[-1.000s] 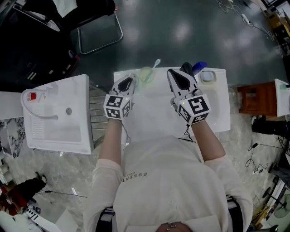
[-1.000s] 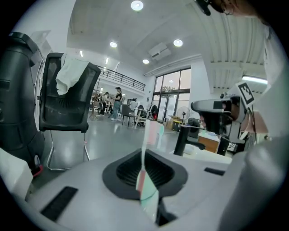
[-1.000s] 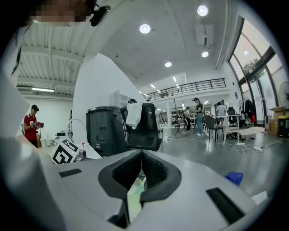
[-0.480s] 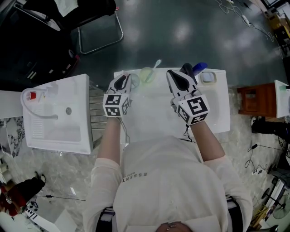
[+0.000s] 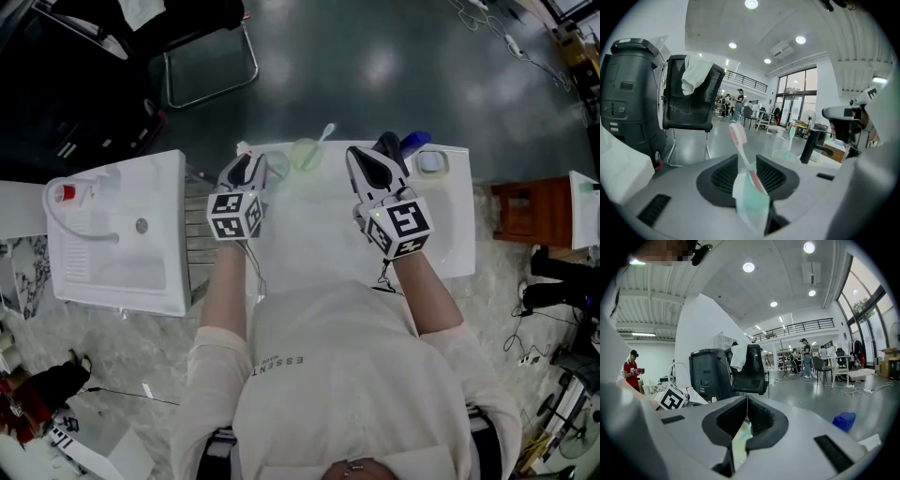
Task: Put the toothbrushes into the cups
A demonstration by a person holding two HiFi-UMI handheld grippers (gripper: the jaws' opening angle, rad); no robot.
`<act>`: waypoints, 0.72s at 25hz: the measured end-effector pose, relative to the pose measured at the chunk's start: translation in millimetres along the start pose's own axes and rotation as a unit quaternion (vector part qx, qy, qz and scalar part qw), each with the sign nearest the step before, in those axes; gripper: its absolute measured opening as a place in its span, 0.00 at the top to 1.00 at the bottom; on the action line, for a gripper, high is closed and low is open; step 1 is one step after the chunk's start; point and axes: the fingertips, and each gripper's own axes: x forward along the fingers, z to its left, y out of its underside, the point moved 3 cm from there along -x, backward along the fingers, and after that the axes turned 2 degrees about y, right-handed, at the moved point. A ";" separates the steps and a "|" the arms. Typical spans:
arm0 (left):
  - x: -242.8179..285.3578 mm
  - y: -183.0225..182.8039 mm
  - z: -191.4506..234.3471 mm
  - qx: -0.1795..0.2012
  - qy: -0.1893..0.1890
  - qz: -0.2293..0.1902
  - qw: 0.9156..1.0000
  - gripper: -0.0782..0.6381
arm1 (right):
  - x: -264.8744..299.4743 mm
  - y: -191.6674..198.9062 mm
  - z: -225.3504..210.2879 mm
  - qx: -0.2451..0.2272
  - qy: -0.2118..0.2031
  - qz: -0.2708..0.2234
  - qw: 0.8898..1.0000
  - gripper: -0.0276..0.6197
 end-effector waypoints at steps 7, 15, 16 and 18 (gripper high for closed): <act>-7.4 0.2 -2.1 0.005 -0.026 0.003 1.000 0.70 | -2.9 1.0 1.4 0.002 -0.007 -0.004 1.000 0.93; -41.8 -22.0 -23.9 0.057 -0.036 -0.020 0.998 0.70 | -15.0 -7.3 4.6 -0.004 -0.019 -0.019 1.000 0.93; -48.0 -27.4 -27.3 0.064 -0.038 -0.030 0.997 0.70 | -16.2 -7.9 6.3 -0.004 -0.021 -0.021 1.000 0.93; -61.5 -42.1 -33.6 0.069 -0.043 -0.056 0.995 0.70 | -18.2 -9.3 10.2 -0.006 -0.026 -0.025 0.999 0.93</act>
